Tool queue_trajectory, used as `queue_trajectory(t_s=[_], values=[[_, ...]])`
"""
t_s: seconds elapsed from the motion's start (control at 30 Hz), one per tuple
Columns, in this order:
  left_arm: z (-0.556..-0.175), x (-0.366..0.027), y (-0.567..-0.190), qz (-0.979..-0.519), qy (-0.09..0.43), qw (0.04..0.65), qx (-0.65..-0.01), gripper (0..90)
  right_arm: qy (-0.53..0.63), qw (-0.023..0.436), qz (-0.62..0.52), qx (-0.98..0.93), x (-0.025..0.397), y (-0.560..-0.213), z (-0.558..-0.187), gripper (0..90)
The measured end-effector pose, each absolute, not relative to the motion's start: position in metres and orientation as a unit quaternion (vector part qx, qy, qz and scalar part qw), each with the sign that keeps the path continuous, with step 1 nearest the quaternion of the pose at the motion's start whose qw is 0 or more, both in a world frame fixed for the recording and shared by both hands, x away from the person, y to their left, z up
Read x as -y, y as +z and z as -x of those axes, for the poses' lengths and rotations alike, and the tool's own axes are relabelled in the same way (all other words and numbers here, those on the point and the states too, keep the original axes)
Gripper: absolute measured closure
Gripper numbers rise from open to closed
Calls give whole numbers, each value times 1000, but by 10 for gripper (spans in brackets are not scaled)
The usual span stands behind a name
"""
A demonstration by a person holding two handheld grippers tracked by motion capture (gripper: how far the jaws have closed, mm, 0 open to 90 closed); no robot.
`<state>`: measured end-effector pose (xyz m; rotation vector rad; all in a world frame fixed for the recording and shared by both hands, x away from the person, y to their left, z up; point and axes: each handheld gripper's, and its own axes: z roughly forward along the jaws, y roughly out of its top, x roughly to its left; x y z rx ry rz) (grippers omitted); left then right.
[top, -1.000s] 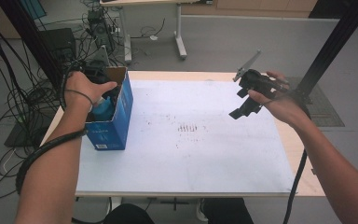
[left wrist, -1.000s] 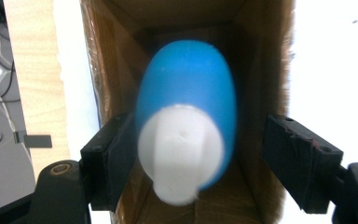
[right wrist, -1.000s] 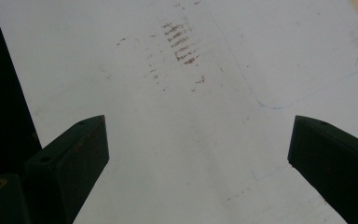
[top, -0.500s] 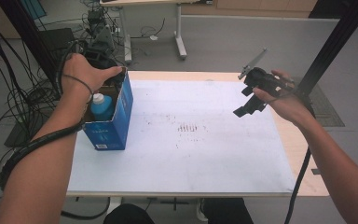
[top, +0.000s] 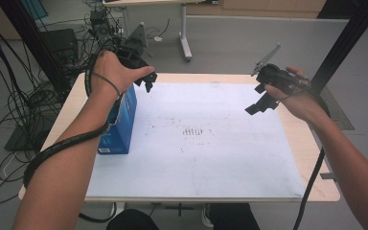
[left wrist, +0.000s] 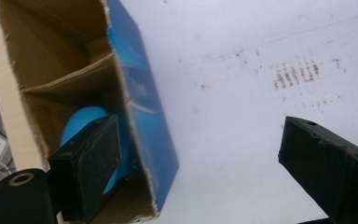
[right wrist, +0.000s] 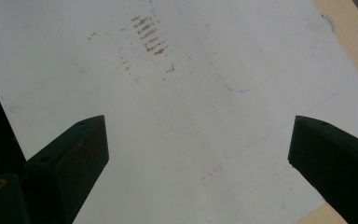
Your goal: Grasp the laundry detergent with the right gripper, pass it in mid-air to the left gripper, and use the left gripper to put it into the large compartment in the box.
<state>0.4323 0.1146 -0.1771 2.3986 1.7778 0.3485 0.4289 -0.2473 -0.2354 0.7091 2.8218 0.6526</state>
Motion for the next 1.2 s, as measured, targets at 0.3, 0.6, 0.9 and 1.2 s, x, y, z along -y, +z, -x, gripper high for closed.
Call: queue_trajectory(t_s=[0.3,0.6,0.9,1.2], values=[[-435,-82,-180,-815,104,82,-564,105,218,82,-252,-939,254,-234,-435,49],[-439,-67,-188,-821,96,85,-557,106,211,74,-254,-941,253,-239,-438,49],[-440,-61,-191,-824,93,88,-551,105,206,72,-258,-941,253,-238,-439,49],[-443,-58,-197,-827,84,87,-549,106,202,72,-262,-941,253,-241,-442,49]])
